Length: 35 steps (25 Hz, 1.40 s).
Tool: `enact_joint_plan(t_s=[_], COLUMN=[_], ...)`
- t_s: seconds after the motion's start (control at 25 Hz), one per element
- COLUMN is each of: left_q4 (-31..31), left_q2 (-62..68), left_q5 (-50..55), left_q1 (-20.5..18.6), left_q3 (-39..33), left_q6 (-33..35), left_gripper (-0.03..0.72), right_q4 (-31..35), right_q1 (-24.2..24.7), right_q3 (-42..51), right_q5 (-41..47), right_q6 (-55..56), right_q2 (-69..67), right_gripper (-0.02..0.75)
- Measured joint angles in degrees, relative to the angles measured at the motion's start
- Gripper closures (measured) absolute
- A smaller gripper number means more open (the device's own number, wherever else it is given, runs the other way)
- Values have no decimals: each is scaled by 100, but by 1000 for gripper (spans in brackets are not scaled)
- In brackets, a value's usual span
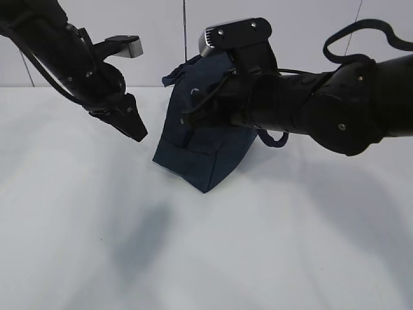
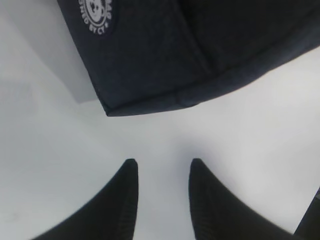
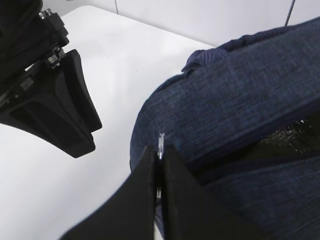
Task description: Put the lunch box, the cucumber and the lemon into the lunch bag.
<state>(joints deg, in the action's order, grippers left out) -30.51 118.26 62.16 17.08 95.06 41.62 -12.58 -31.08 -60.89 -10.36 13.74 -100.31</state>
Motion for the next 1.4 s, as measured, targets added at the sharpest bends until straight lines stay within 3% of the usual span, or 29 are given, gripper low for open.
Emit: enact_joint_plan(t_s=[0.32,0.64,1.12,1.24,1.36,1.4], left_q4=[-391,-954,-1498,-1584,-1608,-1617], left_q2=[0,0,109,109,109,109], left_q5=[-90,-428,-818,-903,-912,-916], left_q1=[0,0,213,248,248,248], left_q3=[0,0,0,0,0,0], left_q6=[360,860,1206,1242,1255,1255], left_gripper=[433,346,346,442,630,657], right_q4=[0,95,521,618,751,783], right_q1=[11,147,151,151,151,151], right_q3=[-494,-633,-633,-633,-633,-633], right_q5=[294,330,330,330,306,285], right_q6=[-471,-569,-581,-581,-581,-581], right_q2=[0,0,0,0,0,0], right_gripper=[720,720,720,720,720,720])
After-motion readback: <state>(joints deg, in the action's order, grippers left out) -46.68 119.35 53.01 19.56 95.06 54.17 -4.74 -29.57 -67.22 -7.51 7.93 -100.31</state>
